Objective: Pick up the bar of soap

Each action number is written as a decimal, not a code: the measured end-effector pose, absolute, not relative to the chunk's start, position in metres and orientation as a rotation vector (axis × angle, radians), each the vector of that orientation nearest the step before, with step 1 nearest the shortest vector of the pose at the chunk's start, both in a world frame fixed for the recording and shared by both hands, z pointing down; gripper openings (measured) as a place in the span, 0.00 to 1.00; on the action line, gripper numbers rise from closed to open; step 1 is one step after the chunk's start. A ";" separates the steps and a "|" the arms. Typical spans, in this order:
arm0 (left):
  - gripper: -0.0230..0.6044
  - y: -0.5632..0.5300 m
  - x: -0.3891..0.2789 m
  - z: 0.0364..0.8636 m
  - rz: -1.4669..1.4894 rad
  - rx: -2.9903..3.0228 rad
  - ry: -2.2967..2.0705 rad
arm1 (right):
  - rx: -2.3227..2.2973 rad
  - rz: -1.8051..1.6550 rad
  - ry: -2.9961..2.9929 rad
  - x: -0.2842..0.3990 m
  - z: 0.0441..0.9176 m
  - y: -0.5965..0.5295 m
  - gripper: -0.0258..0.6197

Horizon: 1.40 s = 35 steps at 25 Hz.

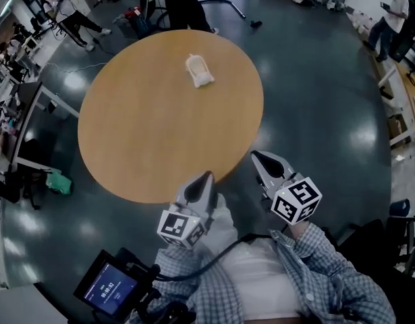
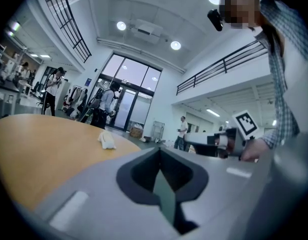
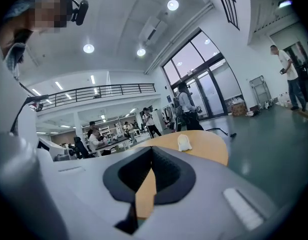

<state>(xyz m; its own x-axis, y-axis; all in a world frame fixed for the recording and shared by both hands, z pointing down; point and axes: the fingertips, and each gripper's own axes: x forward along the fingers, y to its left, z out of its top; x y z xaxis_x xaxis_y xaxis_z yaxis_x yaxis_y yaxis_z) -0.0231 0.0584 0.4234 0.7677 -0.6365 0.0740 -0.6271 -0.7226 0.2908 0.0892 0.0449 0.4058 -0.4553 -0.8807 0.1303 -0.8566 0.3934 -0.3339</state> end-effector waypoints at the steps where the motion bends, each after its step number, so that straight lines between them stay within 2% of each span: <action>1: 0.03 0.040 -0.026 0.425 -0.039 2.668 -0.964 | -1.607 -0.547 2.570 0.084 0.407 0.025 0.05; 7: 0.03 -0.015 -0.004 0.409 0.000 2.684 -0.932 | -1.633 -0.511 2.567 0.099 0.384 -0.039 0.05; 13: 0.03 -0.083 -0.022 0.420 -0.045 2.637 -0.949 | -1.623 -0.560 2.626 0.074 0.412 -0.111 0.05; 27: 0.03 -0.179 -0.016 0.445 -0.011 2.564 -1.045 | -1.615 -0.629 2.843 0.061 0.465 -0.256 0.05; 32: 0.03 -0.186 -0.011 0.447 0.033 2.552 -1.053 | -1.663 -0.648 2.970 0.058 0.486 -0.287 0.15; 35: 0.03 -0.199 -0.016 0.452 0.035 2.536 -1.070 | -1.714 -0.665 3.035 0.052 0.508 -0.314 0.25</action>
<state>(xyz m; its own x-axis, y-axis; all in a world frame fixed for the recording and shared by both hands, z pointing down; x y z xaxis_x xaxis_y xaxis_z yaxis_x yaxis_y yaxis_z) -0.0162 -0.1991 0.4519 0.7086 -0.6848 0.1701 -0.6945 -0.6343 0.3395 0.0524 -0.3135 0.5075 -0.4706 -0.7187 0.5119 -0.8669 0.4848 -0.1163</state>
